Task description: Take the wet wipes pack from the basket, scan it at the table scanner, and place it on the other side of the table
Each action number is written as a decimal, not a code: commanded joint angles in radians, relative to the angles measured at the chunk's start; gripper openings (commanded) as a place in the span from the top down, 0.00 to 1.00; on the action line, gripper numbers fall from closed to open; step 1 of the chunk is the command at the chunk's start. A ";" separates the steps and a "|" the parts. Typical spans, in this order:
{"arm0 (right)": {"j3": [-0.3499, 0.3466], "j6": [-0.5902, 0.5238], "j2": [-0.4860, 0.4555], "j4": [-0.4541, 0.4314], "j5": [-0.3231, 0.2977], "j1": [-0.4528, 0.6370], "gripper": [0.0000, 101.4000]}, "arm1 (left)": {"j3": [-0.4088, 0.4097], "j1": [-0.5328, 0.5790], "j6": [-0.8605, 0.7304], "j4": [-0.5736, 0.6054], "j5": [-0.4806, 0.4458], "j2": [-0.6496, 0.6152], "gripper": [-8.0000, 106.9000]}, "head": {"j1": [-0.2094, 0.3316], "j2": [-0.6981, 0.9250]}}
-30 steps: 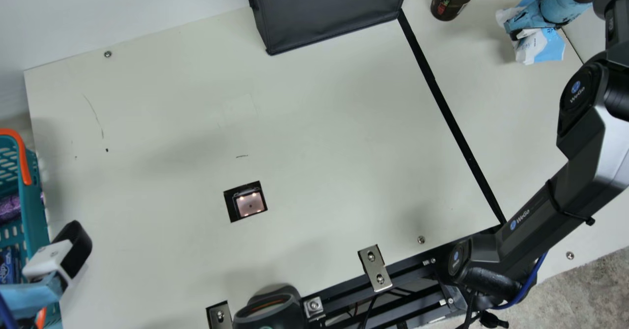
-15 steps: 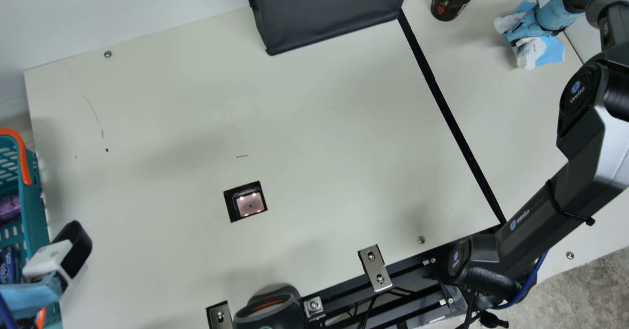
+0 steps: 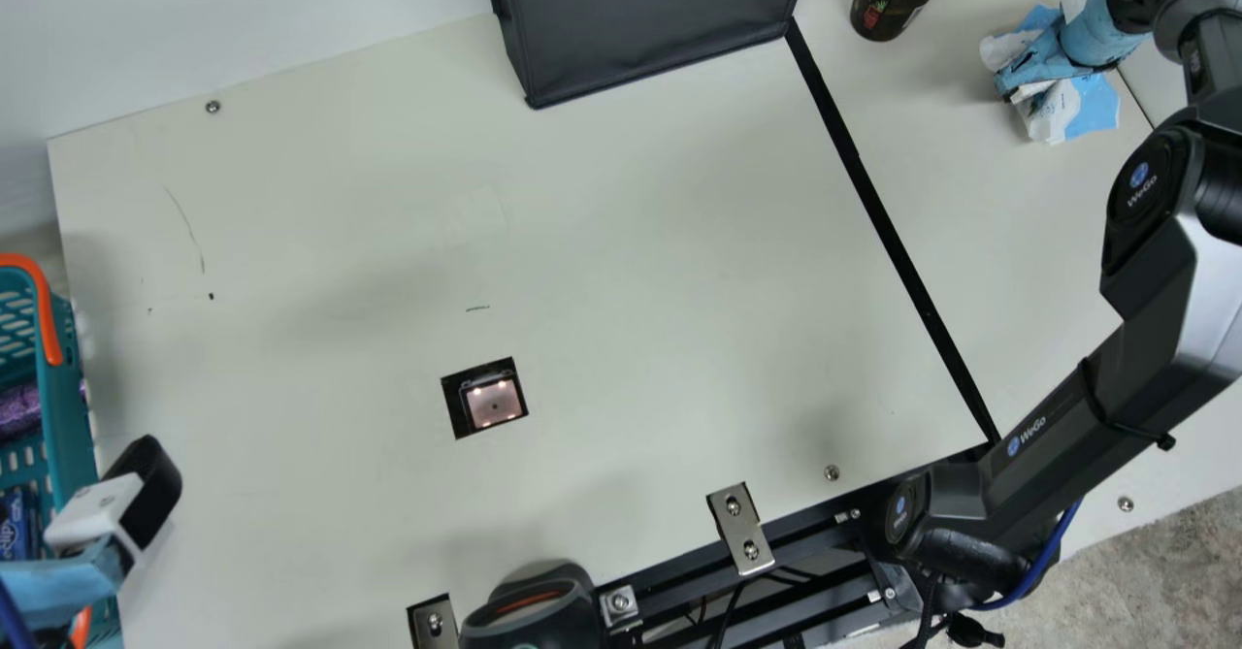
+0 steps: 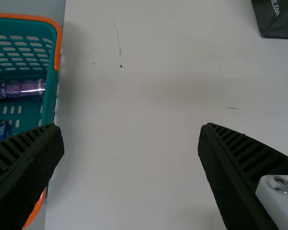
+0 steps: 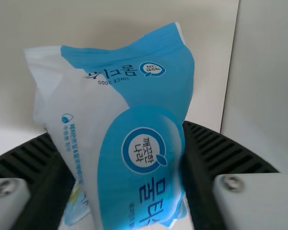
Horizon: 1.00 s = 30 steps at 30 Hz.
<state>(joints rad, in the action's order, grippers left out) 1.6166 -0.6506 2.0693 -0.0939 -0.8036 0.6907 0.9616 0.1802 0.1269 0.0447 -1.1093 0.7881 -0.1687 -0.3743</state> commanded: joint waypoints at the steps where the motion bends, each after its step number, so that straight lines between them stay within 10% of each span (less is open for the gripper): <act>1: -0.006 0.003 -0.008 0.008 0.002 0.001 0.18 | 0.000 0.000 0.000 0.000 0.000 0.000 0.15 | 0.030 -0.002; 30: -0.339 0.128 -0.516 0.154 -0.001 -0.025 0.06 | 0.000 0.000 0.000 0.000 0.000 0.000 0.15 | 0.030 -0.002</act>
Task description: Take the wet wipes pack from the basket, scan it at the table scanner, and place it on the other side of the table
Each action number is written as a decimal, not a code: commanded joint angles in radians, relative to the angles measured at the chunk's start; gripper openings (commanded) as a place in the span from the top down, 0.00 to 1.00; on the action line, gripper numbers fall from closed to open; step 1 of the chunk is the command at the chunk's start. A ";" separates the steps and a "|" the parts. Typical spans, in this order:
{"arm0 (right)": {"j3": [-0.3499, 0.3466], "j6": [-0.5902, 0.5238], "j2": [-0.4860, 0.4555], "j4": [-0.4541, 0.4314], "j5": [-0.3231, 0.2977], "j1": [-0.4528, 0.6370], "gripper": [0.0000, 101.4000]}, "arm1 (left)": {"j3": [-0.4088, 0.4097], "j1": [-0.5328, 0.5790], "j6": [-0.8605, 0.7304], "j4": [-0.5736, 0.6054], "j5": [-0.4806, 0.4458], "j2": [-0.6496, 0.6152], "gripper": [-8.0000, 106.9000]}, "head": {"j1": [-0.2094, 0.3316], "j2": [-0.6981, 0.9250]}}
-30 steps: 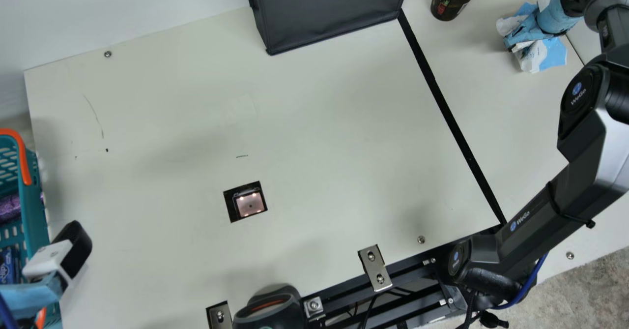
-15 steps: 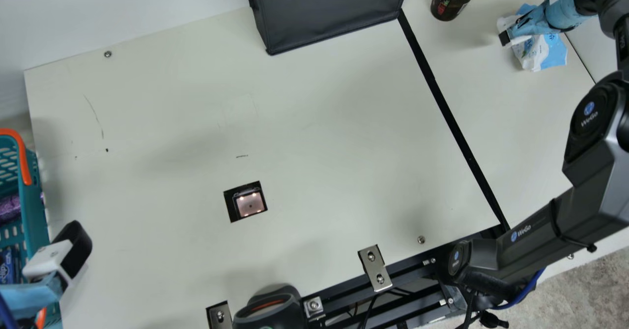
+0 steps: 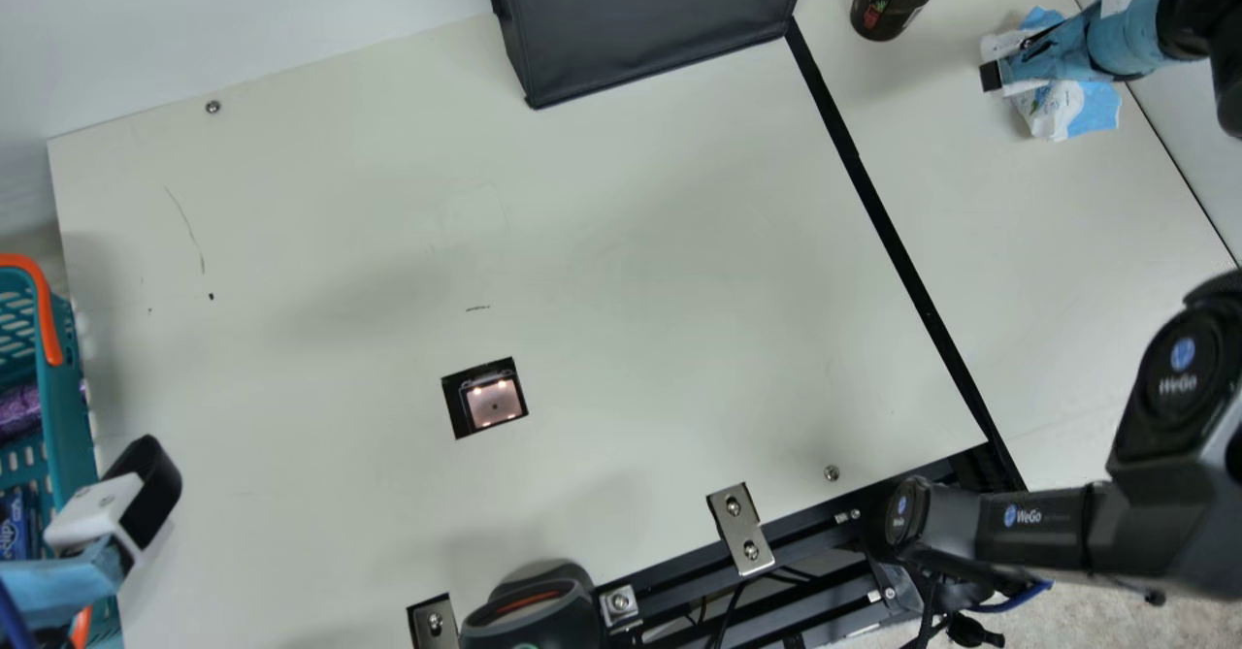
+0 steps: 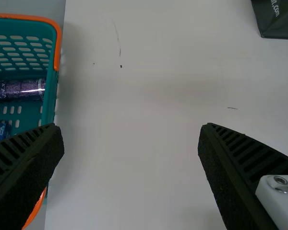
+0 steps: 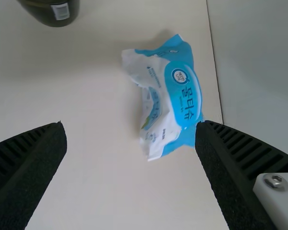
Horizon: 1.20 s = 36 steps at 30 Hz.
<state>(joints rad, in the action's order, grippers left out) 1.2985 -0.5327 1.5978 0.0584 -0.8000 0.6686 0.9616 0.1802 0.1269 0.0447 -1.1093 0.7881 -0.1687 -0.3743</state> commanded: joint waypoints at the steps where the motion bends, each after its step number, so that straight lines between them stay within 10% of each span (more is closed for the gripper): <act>1: -0.036 0.020 -0.067 0.003 -0.008 -0.008 0.06 | 0.000 0.000 0.000 0.000 0.000 0.000 0.15 | 0.030 -0.002; 9: -0.150 0.115 -0.252 -0.006 -0.056 -0.071 0.06 | 0.000 0.000 0.000 0.000 0.000 0.000 0.15 | 0.030 -0.002; 24: -0.119 0.273 -0.469 -0.030 -0.197 -0.307 0.06 | 0.242 -0.152 -0.127 -0.019 -0.104 -0.032 0.15 | 0.030 0.324; 36: -0.098 0.415 -0.679 -0.053 -0.315 -0.510 0.06 | 0.242 -0.151 -0.127 -0.019 -0.105 -0.032 0.15 | 0.030 0.347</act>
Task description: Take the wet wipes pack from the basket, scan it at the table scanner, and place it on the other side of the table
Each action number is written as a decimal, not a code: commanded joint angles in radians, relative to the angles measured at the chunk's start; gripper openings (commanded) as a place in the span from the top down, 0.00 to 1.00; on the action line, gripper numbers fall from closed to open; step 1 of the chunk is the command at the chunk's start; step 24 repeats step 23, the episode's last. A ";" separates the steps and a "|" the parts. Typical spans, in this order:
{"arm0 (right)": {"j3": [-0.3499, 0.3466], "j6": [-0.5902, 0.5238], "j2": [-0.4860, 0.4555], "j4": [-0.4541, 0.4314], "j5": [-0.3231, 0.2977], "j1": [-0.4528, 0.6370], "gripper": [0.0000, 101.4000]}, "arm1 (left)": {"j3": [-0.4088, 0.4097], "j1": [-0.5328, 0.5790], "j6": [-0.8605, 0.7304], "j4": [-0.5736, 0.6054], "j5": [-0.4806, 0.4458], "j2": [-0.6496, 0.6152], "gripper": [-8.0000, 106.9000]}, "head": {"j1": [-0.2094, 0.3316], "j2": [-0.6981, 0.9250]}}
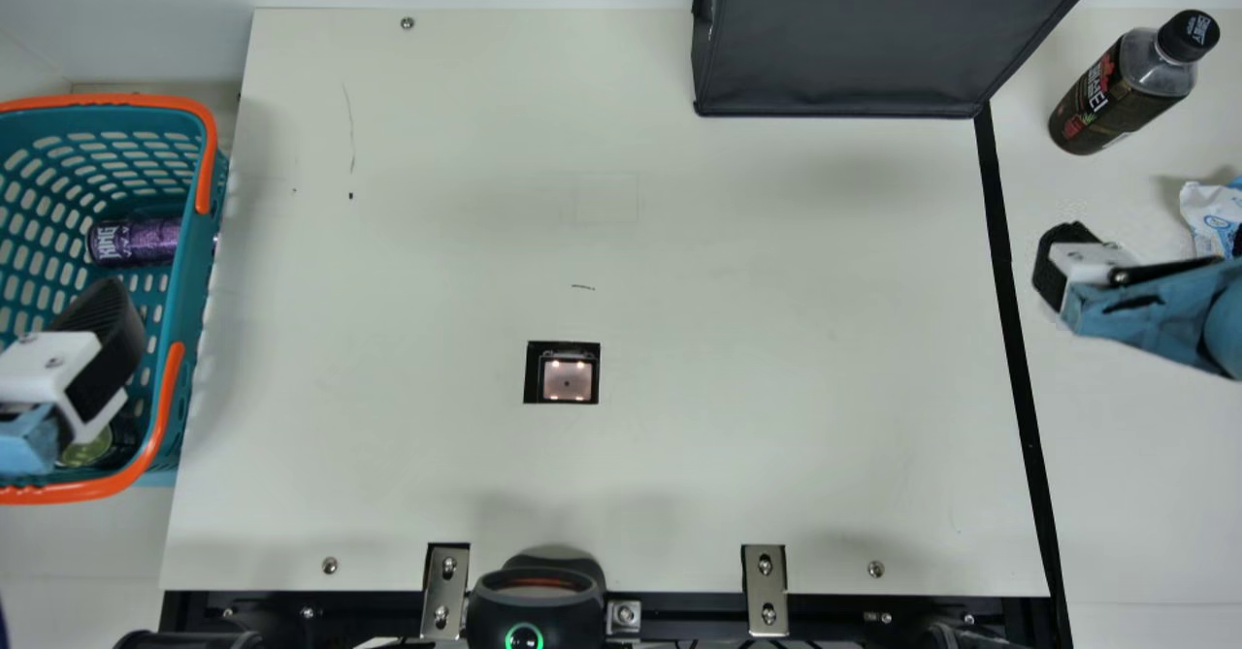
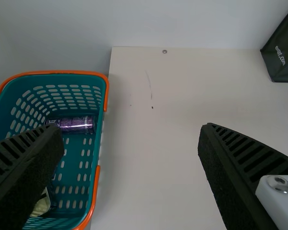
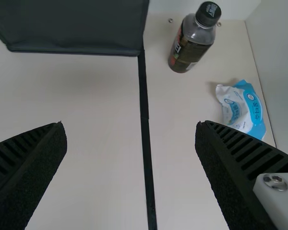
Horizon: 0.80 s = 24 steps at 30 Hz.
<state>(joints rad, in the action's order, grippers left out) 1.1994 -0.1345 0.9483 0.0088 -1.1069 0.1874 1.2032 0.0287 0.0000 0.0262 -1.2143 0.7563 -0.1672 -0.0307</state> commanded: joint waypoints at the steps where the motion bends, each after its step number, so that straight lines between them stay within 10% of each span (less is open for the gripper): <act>1: 0.003 0.028 -0.047 -0.005 -0.017 -0.046 0.06 | 0.000 0.000 0.000 0.000 0.000 0.000 0.15 | 0.029 0.003; 24: 0.019 0.135 -0.212 -0.024 -0.116 -0.200 0.06 | 0.000 0.000 0.000 0.000 0.000 0.000 0.15 | 0.029 0.003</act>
